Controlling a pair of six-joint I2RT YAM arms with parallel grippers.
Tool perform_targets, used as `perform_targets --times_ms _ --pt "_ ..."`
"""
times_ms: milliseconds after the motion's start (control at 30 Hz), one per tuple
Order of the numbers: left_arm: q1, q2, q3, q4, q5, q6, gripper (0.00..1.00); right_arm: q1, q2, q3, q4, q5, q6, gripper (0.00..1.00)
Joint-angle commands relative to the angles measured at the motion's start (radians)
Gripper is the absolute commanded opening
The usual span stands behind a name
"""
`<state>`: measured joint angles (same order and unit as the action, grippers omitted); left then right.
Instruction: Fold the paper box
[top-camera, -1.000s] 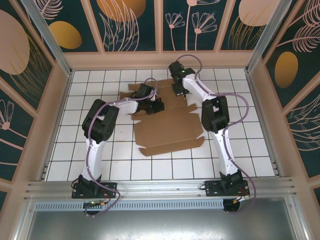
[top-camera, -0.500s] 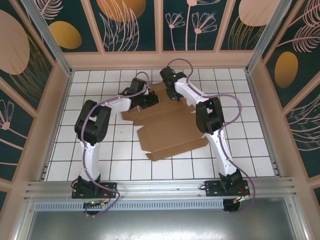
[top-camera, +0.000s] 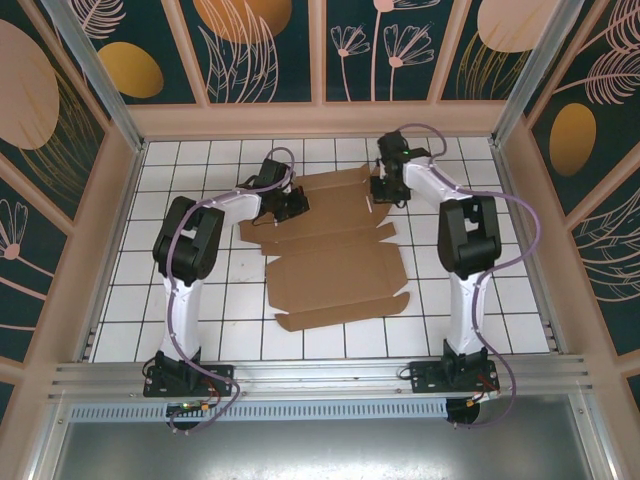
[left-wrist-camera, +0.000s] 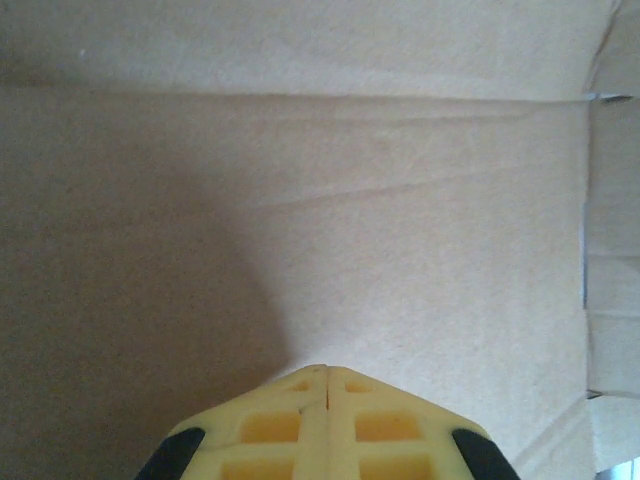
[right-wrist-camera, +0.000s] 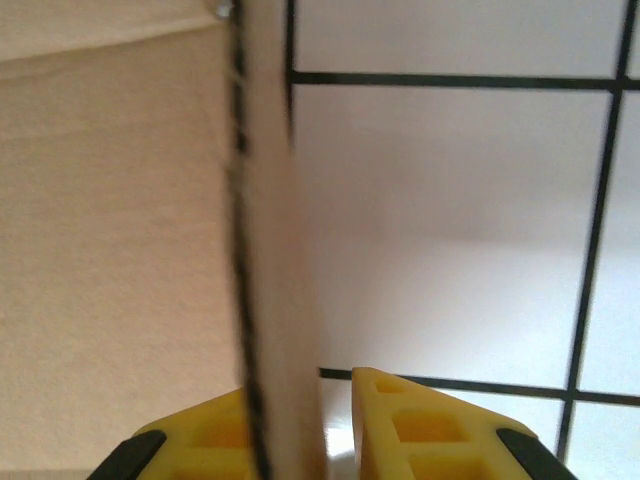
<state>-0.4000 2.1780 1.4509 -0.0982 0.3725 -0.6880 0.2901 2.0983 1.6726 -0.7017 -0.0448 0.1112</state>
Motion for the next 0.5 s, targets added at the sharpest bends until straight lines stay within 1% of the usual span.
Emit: perform_targets --times_ms 0,100,167,267,367,467 --pt "-0.002 0.032 0.035 -0.044 -0.02 0.028 0.02 -0.015 -0.053 -0.073 0.063 -0.029 -0.001 0.2" --pt "-0.002 0.036 0.034 -0.041 -0.014 0.025 0.02 -0.018 -0.045 -0.095 0.067 0.02 -0.019 0.19" --pt "-0.002 0.037 0.035 -0.04 -0.012 0.025 0.02 -0.003 -0.027 -0.09 0.064 0.081 -0.026 0.19" --pt "-0.002 0.041 0.034 -0.038 -0.003 0.026 0.03 0.049 0.026 -0.057 0.036 0.246 -0.05 0.17" --pt "-0.003 0.045 0.033 -0.037 0.0 0.027 0.03 0.115 0.104 -0.004 -0.017 0.494 -0.061 0.14" --pt "-0.002 0.045 0.036 -0.037 0.002 0.026 0.03 0.171 0.173 0.034 -0.047 0.652 -0.065 0.18"
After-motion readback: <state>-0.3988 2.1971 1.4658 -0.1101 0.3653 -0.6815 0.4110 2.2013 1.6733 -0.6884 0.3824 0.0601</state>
